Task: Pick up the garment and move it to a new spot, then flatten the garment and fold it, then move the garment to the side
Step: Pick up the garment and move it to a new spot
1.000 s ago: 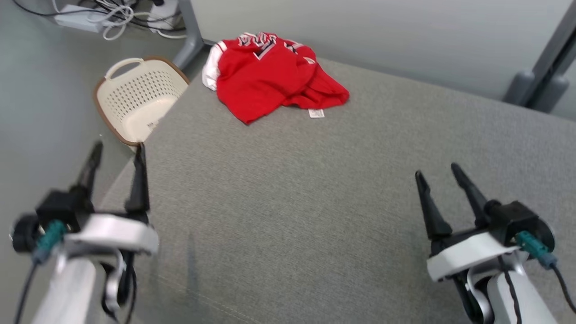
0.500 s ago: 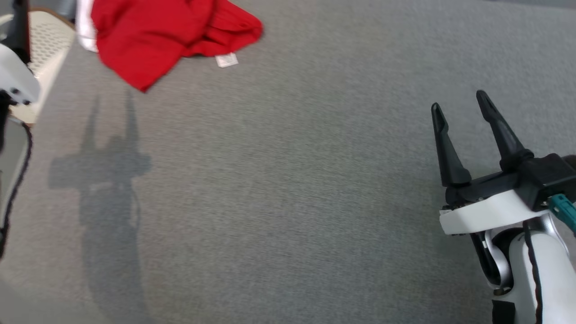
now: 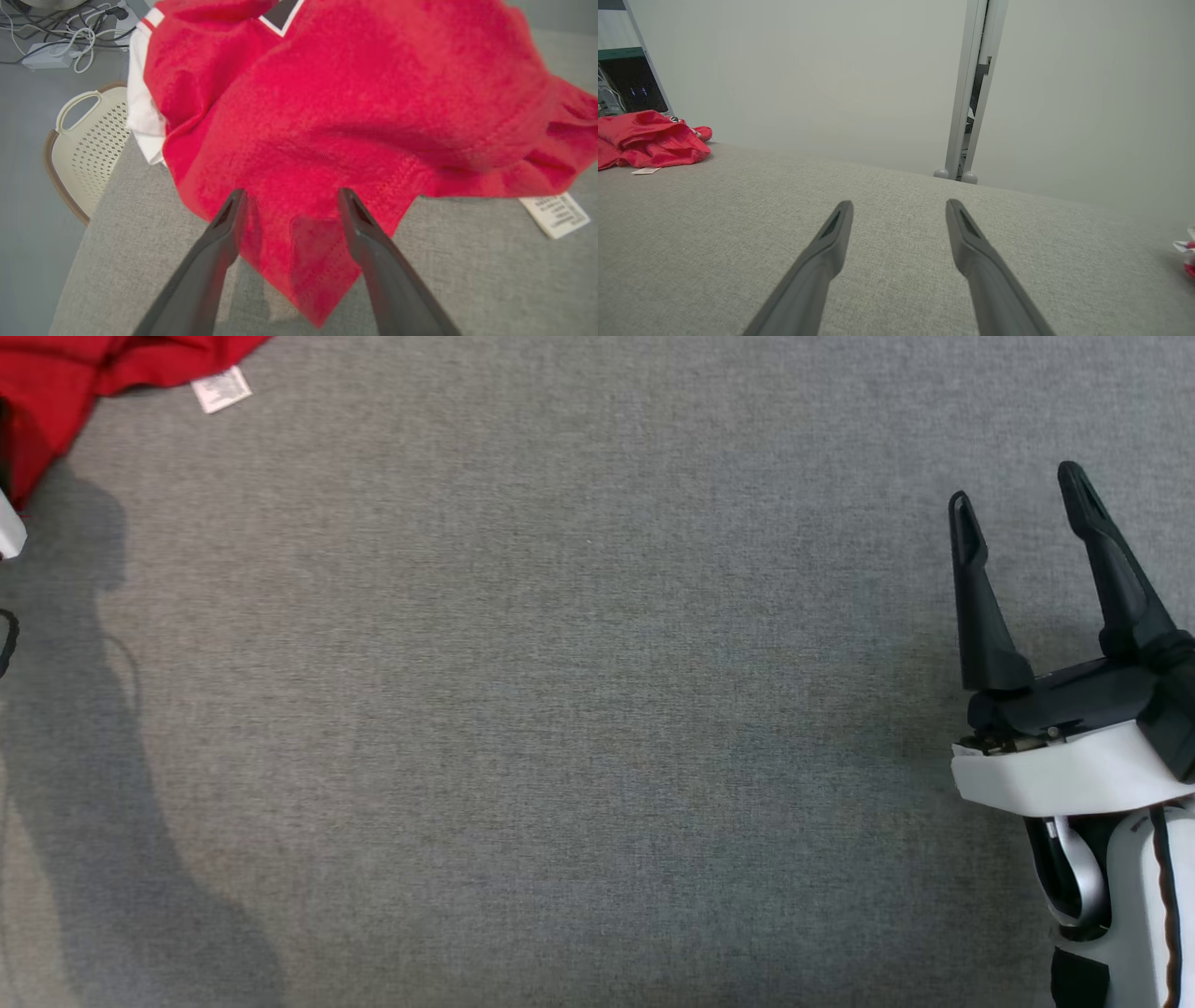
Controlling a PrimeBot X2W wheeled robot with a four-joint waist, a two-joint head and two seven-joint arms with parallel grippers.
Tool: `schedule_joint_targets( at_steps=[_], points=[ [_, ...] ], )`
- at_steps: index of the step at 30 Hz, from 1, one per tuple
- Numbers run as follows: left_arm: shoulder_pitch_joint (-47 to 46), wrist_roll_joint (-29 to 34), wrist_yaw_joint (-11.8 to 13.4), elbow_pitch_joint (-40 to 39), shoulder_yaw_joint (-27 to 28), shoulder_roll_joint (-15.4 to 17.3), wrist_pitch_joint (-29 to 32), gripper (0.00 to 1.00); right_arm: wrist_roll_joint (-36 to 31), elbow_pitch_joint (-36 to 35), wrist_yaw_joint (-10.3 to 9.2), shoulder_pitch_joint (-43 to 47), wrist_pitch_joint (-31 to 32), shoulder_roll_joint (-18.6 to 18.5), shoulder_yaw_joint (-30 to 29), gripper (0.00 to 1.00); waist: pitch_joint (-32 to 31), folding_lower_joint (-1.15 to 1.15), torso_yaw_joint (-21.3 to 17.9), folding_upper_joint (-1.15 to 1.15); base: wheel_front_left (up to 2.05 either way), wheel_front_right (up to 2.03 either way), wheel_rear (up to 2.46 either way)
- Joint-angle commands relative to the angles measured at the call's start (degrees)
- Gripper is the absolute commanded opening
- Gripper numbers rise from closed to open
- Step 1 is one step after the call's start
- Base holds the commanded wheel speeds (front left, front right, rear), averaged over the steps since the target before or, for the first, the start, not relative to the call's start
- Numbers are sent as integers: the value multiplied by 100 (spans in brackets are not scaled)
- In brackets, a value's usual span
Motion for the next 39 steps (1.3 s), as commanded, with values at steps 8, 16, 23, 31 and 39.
schedule_joint_targets(
  at_steps=[8, 16, 23, 31, 39],
  points=[
    [31, -147, 164, 680, 44, -89, 255, 100, -86, -152, 1, 20, 40, -20, -88, 100, 144, 0, -87, 0, 0, 0, 0],
    [-127, -203, 3, 730, -17, -176, 8, 0, -68, -161, 1, 6, 26, -21, -88, 100, 65, 0, 18, 0, 0, 0, 0],
    [-270, -219, -122, 561, -86, -183, -195, 0, 56, 26, 1, 26, -76, -21, -69, 100, -279, 0, 51, 0, 0, 0, 0],
    [-358, -132, -345, 108, -362, -261, -204, 0, 254, 373, 1, 152, -268, -21, -74, 100, -921, 0, 1, 0, 0, 0, 0],
    [-374, -66, -500, -842, -930, -507, 58, 0, 546, 783, 1, 358, -514, -22, -144, 100, -1703, 0, -167, 0, 0, 0, 0]
  ],
)
